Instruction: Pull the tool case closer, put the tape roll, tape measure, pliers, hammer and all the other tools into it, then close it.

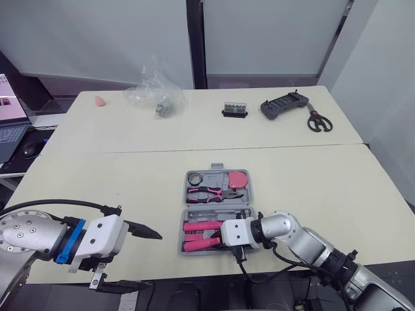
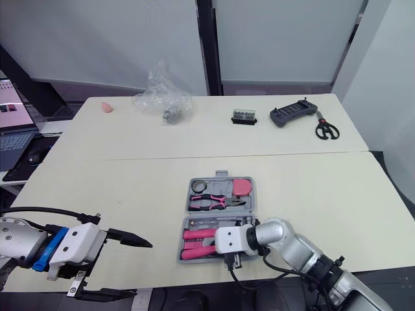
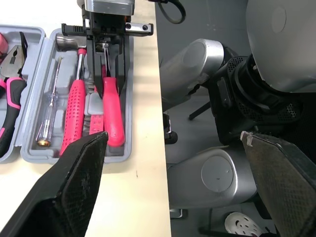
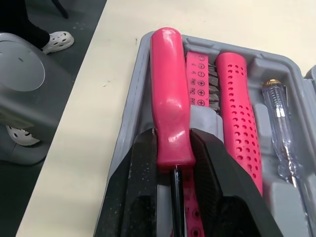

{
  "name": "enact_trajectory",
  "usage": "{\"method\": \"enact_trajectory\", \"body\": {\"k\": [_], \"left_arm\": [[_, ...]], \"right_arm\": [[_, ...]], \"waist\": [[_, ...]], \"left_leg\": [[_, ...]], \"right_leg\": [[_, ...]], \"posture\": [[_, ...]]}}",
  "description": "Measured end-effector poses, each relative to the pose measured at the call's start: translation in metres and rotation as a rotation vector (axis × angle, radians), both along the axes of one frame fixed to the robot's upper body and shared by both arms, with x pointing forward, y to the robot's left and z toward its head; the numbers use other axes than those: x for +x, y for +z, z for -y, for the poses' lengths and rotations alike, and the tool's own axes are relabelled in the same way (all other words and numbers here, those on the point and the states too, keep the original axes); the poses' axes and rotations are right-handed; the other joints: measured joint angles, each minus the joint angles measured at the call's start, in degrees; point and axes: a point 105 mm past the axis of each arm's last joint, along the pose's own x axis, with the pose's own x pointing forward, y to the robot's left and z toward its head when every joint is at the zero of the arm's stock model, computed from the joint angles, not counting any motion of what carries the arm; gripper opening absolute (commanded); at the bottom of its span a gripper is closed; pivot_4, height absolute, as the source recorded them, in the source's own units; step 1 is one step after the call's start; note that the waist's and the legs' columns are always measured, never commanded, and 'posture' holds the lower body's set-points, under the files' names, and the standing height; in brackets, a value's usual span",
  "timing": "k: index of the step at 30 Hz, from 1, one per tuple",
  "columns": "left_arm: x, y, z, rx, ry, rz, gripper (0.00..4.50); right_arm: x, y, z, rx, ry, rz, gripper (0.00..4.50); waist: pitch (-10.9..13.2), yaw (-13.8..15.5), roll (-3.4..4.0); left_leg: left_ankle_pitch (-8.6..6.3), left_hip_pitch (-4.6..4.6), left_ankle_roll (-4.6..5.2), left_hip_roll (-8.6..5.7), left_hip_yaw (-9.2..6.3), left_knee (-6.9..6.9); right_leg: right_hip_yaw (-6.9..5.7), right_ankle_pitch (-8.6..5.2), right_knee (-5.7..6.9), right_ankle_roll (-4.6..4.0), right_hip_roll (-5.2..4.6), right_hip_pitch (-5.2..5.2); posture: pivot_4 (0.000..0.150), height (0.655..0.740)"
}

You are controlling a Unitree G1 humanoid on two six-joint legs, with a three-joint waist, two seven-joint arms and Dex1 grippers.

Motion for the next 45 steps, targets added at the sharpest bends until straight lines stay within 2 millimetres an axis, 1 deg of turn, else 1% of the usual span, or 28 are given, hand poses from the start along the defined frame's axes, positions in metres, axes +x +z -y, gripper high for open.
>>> {"method": "enact_trajectory", "body": {"k": [10, 15, 22, 37, 45], "left_arm": [[0.000, 0.001, 0.000, 0.000, -0.005, 0.012, 4.50], [0.000, 0.001, 0.000, -0.001, -0.005, 0.012, 4.50], [0.000, 0.001, 0.000, -0.001, -0.006, 0.012, 4.50], [0.000, 0.001, 0.000, 0.000, -0.007, 0.015, 4.50], [0.000, 0.001, 0.000, -0.001, -0.008, 0.016, 4.50]], "right_arm": [[0.001, 0.000, -0.002, 0.004, -0.001, 0.001, 0.71], [-0.004, 0.006, -0.012, -0.036, -0.032, -0.002, 0.71], [-0.007, 0.009, -0.013, -0.065, -0.066, -0.014, 0.71], [-0.009, 0.011, -0.016, -0.089, -0.092, -0.027, 0.71], [-0.009, 0.010, -0.014, -0.083, -0.069, -0.011, 0.71]], "waist": [[0.0, 0.0, 0.02], [0.1, 0.1, 0.11], [0.2, 0.1, 0.23], [0.2, 0.1, 0.23], [0.2, 0.1, 0.22]], "left_leg": [[0.00, 0.00, 0.00, 0.00, 0.00, 0.00], [0.00, -0.05, -0.01, 0.00, -0.01, -0.02], [-0.01, -0.08, -0.01, -0.01, 0.00, -0.09], [-0.01, -0.08, -0.01, 0.00, 0.00, -0.25], [-0.01, -0.13, -0.02, 0.00, 0.02, -0.39]], "right_leg": [[0.00, 0.00, 0.00, 0.00, 0.00, 0.00], [0.00, -0.01, -0.01, -0.01, 0.00, -0.06], [0.01, -0.01, -0.05, -0.01, -0.01, -0.10], [0.01, -0.03, -0.06, -0.04, -0.01, -0.20], [0.02, -0.05, -0.08, -0.07, -0.02, -0.31]], "posture": [[0.150, 0.7400], [0.150, 0.7400], [0.150, 0.7400], [0.150, 0.7400], [0.150, 0.7400]]}}
